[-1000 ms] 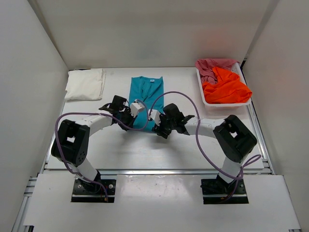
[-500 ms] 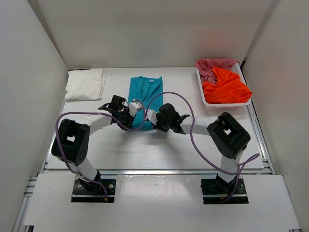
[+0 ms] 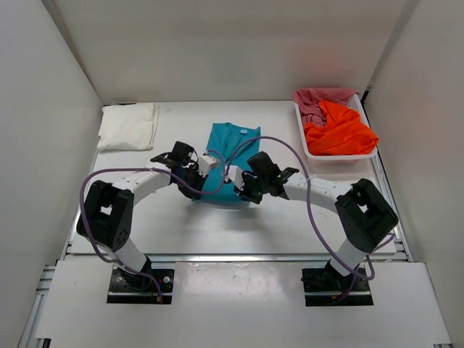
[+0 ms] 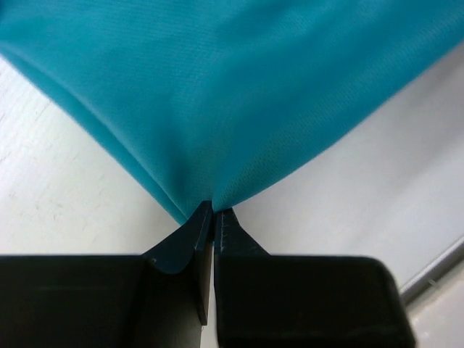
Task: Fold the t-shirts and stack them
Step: Grab one side of the 2/3 rectangular tshirt with both arms, then fold the long partially folded tshirt into a neat square
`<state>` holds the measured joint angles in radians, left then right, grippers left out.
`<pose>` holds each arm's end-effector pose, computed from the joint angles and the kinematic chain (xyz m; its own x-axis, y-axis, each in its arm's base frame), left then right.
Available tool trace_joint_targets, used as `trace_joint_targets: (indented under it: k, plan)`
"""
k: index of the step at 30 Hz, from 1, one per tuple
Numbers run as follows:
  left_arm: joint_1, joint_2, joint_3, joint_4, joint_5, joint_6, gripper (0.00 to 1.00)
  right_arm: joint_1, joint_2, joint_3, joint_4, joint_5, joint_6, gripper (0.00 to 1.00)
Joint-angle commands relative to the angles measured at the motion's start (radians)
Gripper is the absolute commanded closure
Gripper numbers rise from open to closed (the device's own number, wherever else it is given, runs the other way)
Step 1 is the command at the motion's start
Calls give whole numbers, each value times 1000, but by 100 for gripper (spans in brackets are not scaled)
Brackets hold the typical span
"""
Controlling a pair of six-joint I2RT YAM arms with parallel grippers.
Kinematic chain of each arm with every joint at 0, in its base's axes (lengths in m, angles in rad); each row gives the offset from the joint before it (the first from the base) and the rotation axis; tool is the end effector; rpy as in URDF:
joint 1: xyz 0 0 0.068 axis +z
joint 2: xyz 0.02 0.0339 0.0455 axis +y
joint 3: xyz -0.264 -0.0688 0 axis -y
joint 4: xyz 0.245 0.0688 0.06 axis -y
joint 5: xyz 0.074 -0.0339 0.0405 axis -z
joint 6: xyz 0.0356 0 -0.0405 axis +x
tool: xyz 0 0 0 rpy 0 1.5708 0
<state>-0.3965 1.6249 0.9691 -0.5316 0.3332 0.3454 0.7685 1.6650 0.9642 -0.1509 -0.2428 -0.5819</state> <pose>0.2771 -0.1286 0.1754 -0.6432 0.6161 -0.4547 0.7392 0.6545 -0.1588 0.2401 0.2441 0.1825 -0.0185 -0.7600 -0.6497 -0.9561 0.2036 -0.2109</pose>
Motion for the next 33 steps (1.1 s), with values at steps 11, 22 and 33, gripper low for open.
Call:
trace_joint_targets:
  k: [11, 22, 33]
  plan:
    - [-157, -17, 354, -595, -19, 132, 100, -118, -188, 197, -413, -388, -31, 100]
    - [-191, 137, 727, -707, 64, 122, 100, -288, -145, 364, -596, -642, 57, 100]
    - [-139, 395, 1063, -568, 40, 4, 100, -432, -117, 269, -375, -710, 304, 100]
